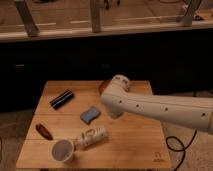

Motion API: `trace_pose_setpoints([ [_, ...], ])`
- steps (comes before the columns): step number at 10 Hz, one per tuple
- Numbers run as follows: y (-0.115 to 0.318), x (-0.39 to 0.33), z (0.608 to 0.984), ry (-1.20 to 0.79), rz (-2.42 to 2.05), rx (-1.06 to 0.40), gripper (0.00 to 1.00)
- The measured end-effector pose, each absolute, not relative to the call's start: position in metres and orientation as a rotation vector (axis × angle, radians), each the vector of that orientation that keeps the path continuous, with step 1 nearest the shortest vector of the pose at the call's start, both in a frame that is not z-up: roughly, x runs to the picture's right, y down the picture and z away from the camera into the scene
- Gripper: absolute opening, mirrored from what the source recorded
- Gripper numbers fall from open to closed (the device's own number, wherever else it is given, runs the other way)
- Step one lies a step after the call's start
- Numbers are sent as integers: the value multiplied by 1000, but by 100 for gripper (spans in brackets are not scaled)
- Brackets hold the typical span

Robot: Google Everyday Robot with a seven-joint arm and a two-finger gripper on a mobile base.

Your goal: Knock the bottle over

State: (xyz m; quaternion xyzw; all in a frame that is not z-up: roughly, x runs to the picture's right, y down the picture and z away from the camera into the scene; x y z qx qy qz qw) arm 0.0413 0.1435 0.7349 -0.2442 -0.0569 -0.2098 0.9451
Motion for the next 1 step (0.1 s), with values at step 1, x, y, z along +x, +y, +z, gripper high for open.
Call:
trace_pose_setpoints([
  [1, 143, 38, 734, -115, -434, -494, 2],
])
